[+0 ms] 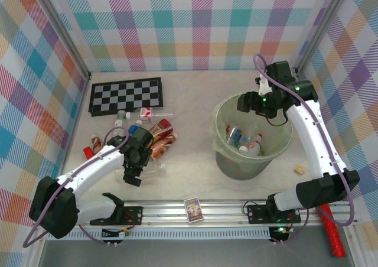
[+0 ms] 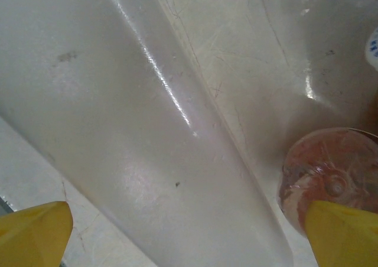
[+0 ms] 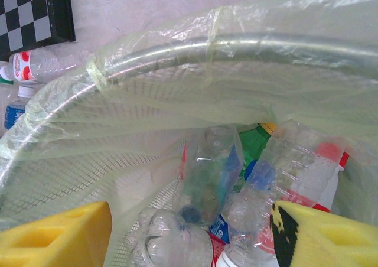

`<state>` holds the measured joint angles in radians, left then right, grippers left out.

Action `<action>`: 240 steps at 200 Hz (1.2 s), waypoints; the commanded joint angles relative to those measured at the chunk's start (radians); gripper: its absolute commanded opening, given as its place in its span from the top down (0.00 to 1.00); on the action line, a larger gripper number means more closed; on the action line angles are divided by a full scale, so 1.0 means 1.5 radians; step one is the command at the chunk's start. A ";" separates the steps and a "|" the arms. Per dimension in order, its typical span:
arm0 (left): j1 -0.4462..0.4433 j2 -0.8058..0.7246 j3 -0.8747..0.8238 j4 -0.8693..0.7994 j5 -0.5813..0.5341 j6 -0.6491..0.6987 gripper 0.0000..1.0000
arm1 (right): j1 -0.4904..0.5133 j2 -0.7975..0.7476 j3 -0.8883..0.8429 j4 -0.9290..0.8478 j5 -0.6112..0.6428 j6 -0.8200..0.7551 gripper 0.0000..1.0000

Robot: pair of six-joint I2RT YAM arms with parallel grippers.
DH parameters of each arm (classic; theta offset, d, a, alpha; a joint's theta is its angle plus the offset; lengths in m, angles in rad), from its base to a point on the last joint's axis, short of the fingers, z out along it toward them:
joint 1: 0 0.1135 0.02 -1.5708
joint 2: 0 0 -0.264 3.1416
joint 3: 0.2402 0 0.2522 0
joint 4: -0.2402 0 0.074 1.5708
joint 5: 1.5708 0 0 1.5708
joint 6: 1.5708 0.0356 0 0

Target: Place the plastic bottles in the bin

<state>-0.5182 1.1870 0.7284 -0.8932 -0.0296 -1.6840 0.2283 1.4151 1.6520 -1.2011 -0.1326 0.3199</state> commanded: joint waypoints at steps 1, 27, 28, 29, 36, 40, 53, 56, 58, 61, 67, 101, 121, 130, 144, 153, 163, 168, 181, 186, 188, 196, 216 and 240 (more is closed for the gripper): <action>0.005 0.013 -0.033 0.036 0.019 -0.015 0.00 | -0.004 -0.005 0.020 -0.023 -0.005 -0.015 0.28; 0.006 0.025 -0.048 0.058 0.017 -0.013 0.02 | -0.005 -0.008 0.016 -0.026 -0.002 -0.013 0.28; 0.006 0.025 -0.048 0.058 0.016 -0.013 0.02 | -0.005 -0.008 0.016 -0.026 -0.002 -0.013 0.28; 0.006 0.026 -0.048 0.058 0.015 -0.011 0.03 | -0.005 -0.008 0.016 -0.026 -0.001 -0.013 0.28; 0.006 0.028 -0.044 0.054 0.011 -0.004 0.06 | -0.005 -0.008 0.016 -0.026 -0.002 -0.013 0.28; 0.005 0.029 -0.041 0.050 0.009 -0.002 0.09 | -0.005 -0.009 0.016 -0.026 -0.003 -0.012 0.28; 0.005 0.031 -0.027 0.029 0.000 0.004 0.18 | -0.005 -0.008 0.019 -0.027 -0.005 -0.011 0.28; 0.005 0.030 -0.025 0.024 -0.002 0.006 0.20 | -0.004 -0.008 0.019 -0.026 -0.006 -0.011 0.28; 0.005 0.029 -0.023 0.021 -0.004 0.007 0.21 | -0.005 -0.008 0.020 -0.026 -0.006 -0.010 0.28; 0.005 0.028 -0.020 0.017 -0.006 0.008 0.23 | -0.005 -0.008 0.021 -0.026 -0.006 -0.010 0.28; 0.005 0.025 -0.016 0.011 -0.010 0.009 0.26 | -0.005 -0.008 0.022 -0.026 -0.008 -0.009 0.28; 0.005 0.014 0.003 -0.011 -0.023 0.017 0.34 | -0.005 -0.008 0.031 -0.023 -0.024 -0.006 0.28; 0.005 0.005 0.030 -0.034 -0.040 0.032 0.36 | -0.005 -0.012 0.036 -0.017 -0.047 -0.005 0.29; 0.005 0.001 0.045 -0.046 -0.052 0.038 0.36 | -0.005 -0.016 0.036 -0.011 -0.062 -0.002 0.28; 0.005 -0.001 0.057 -0.054 -0.057 0.039 0.39 | -0.006 -0.024 0.032 0.004 -0.086 0.005 0.29; 0.005 -0.002 0.060 -0.052 -0.054 0.053 0.40 | -0.005 -0.026 0.032 0.008 -0.097 0.007 0.29; 0.005 -0.003 0.060 -0.047 -0.048 0.064 0.40 | -0.005 -0.029 0.033 0.010 -0.100 0.010 0.29; 0.005 -0.003 0.060 -0.048 -0.044 0.067 0.39 | -0.006 -0.030 0.033 0.009 -0.100 0.009 0.29; 0.005 -0.003 0.052 -0.047 -0.038 0.065 0.32 | -0.005 -0.031 0.034 0.007 -0.094 0.008 0.29; 0.005 -0.005 0.046 -0.043 -0.037 0.063 0.27 | -0.005 -0.031 0.034 0.004 -0.089 0.007 0.29; 0.005 -0.005 0.044 -0.042 -0.036 0.062 0.25 | -0.005 -0.030 0.034 0.004 -0.088 0.008 0.29; 0.005 -0.007 0.032 -0.030 -0.032 0.058 0.17 | -0.005 -0.030 0.033 0.000 -0.080 0.007 0.29; 0.005 -0.011 0.005 0.000 -0.007 0.048 0.07 | -0.005 -0.032 0.028 -0.005 -0.071 0.005 0.29; 0.005 -0.013 -0.015 0.021 -0.004 0.025 0.03 | -0.005 -0.035 0.022 -0.007 -0.059 0.005 0.29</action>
<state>-0.5148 1.1828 0.7383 -0.8822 -0.0559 -1.6096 0.2279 1.3899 1.6791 -1.1984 -0.2367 0.3275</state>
